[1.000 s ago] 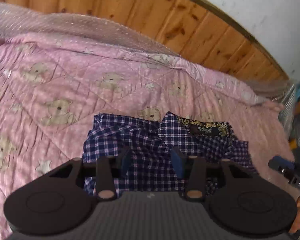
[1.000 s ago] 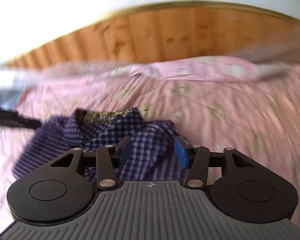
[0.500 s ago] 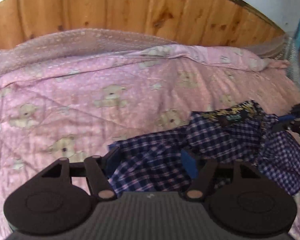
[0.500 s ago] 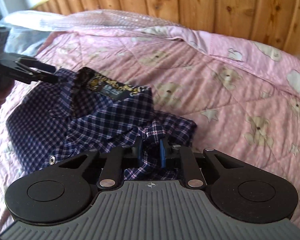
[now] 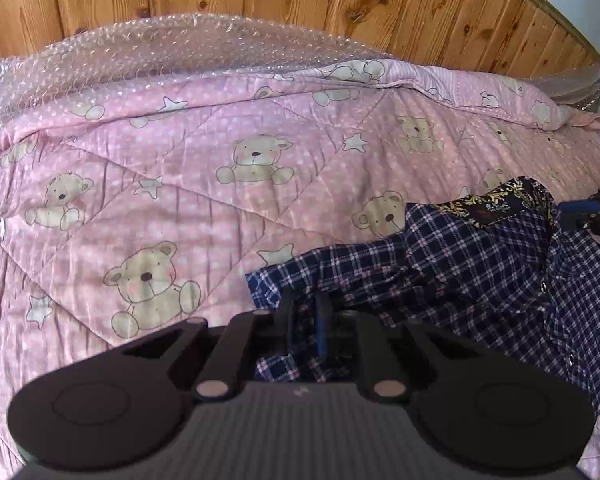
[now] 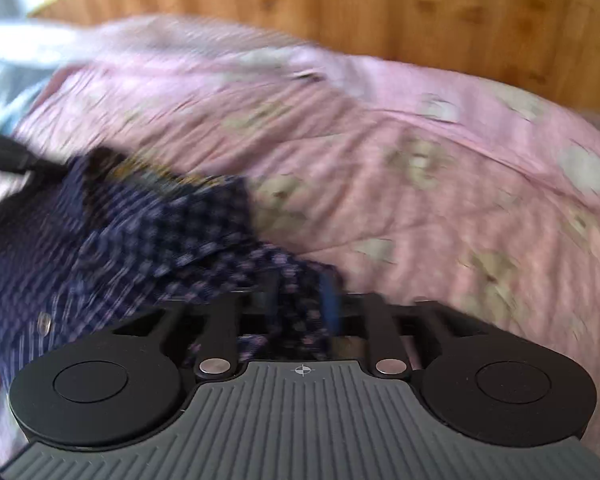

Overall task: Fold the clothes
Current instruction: 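Lower the shirt collar-side up and smooth it flat with both grippers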

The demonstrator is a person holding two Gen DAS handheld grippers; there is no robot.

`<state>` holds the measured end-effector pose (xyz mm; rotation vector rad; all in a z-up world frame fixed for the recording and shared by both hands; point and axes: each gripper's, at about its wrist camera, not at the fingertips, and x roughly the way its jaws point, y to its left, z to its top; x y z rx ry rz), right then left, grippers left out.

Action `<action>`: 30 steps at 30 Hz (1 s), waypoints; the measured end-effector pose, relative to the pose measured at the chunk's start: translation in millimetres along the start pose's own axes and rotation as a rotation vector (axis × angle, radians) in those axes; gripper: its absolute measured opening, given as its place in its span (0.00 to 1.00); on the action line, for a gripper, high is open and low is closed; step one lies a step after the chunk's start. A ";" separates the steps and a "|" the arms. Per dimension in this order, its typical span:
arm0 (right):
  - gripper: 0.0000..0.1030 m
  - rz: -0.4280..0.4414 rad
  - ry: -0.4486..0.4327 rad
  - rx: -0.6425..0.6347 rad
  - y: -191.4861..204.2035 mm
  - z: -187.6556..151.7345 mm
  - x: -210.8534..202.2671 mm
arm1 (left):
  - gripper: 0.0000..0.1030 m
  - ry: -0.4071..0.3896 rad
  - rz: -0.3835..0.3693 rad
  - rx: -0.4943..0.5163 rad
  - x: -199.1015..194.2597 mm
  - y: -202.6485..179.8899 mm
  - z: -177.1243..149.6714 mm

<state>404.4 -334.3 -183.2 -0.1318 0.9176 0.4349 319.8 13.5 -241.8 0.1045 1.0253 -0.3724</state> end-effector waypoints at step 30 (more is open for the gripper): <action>0.10 -0.145 0.060 0.153 -7.2 -67.6 -53.0 | 0.15 -0.003 0.070 0.021 -8.1 -26.4 -18.9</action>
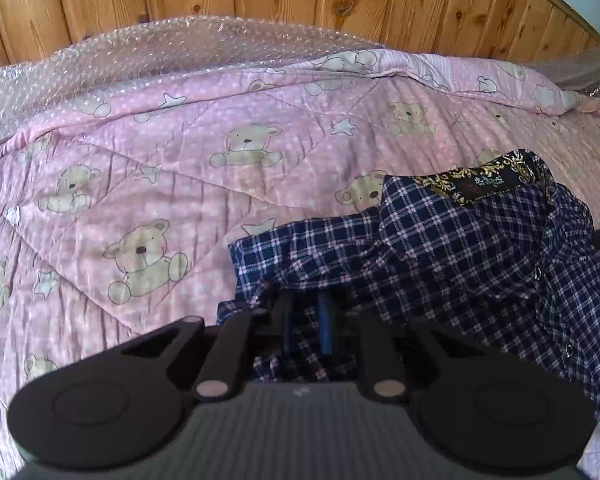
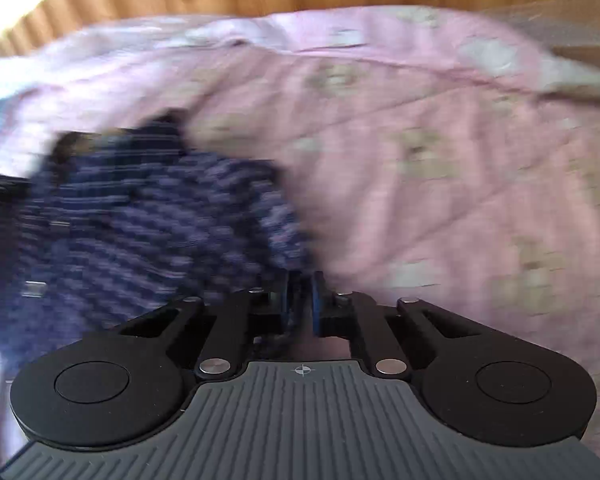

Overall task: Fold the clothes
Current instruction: 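Lower the shirt collar-side up and smooth it flat with both grippers, then open both grippers and withdraw them from the folded shirt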

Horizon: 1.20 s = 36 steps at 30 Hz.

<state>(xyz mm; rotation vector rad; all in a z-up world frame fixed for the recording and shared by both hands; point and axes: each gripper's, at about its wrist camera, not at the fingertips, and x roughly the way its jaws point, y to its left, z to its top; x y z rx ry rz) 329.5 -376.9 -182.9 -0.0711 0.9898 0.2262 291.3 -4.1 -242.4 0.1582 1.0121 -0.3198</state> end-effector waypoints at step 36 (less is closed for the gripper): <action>0.41 0.206 -0.003 -0.060 47.2 -84.0 -66.3 | 0.66 0.106 -0.021 -0.362 -78.5 -15.5 -111.0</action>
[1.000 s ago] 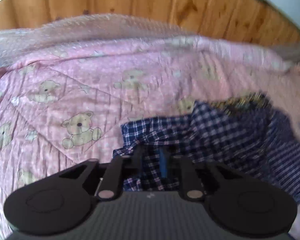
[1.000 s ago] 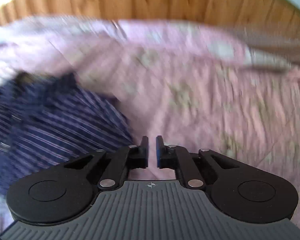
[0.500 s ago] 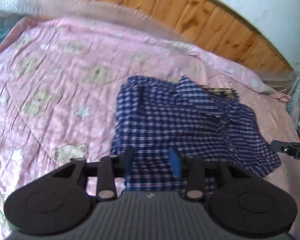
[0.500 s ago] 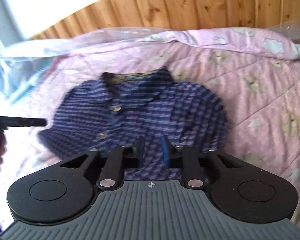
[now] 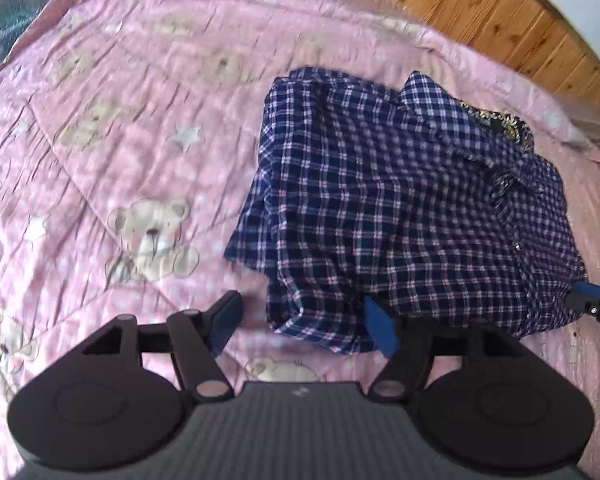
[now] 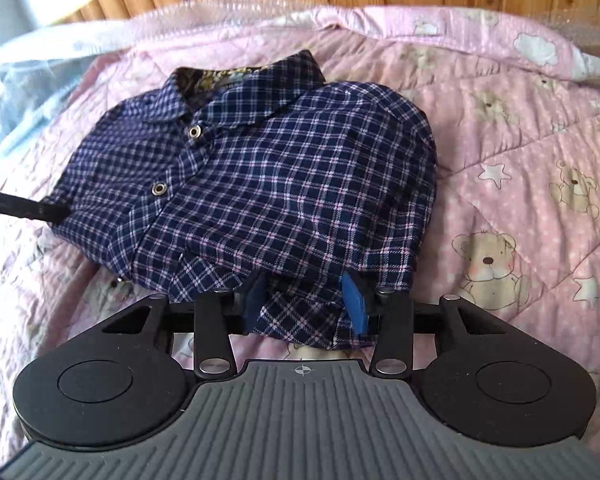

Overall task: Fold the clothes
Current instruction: 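Open both grippers and withdraw them from the folded shirt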

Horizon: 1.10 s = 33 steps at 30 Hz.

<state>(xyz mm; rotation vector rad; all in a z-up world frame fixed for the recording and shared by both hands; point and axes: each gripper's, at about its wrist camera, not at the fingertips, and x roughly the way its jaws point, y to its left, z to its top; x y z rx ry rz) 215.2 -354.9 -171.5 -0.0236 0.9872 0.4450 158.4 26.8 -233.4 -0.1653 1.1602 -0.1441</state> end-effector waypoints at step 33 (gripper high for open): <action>0.91 -0.268 -0.108 0.174 120.1 -7.1 -133.6 | 1.00 -0.215 -0.198 0.048 -137.7 -114.5 -53.3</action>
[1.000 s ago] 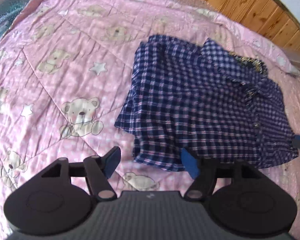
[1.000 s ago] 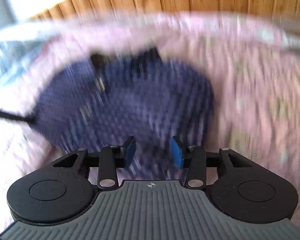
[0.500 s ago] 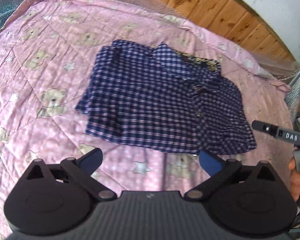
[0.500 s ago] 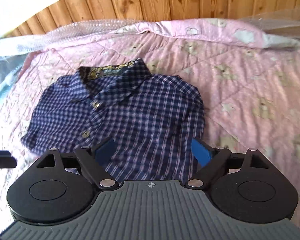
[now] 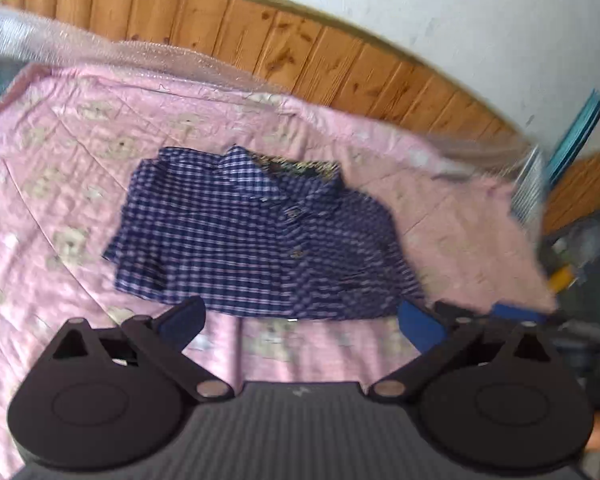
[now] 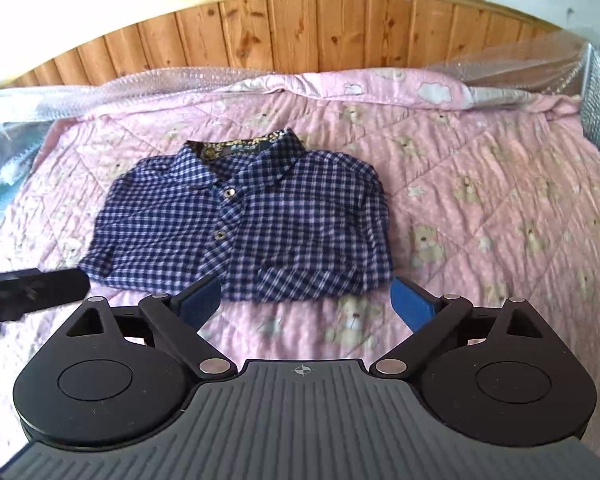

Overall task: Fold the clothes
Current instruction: 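Open both grippers and withdraw them from the folded shirt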

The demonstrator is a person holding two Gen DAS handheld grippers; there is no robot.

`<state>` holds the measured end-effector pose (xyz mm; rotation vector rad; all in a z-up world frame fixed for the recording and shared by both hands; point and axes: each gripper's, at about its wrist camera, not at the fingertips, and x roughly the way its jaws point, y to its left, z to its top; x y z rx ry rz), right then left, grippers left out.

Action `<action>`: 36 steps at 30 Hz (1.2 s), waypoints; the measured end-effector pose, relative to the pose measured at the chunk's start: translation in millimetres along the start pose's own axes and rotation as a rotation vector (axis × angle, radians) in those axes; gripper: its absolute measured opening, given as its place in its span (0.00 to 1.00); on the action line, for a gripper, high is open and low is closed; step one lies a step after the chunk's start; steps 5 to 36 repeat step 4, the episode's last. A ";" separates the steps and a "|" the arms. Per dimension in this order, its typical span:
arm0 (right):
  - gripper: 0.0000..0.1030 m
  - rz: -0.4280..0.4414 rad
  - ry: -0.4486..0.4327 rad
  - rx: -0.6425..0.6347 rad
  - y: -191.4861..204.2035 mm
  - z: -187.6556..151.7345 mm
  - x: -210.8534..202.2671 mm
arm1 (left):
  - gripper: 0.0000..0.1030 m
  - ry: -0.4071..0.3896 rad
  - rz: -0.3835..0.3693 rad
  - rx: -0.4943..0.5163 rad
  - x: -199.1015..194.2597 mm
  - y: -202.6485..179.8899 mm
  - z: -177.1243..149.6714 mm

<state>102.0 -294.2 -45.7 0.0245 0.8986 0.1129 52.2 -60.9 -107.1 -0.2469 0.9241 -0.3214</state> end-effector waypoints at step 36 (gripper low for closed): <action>0.91 0.000 -0.012 -0.010 12.7 -8.2 -10.4 | 1.00 -0.007 0.037 0.052 -15.8 -9.3 -8.8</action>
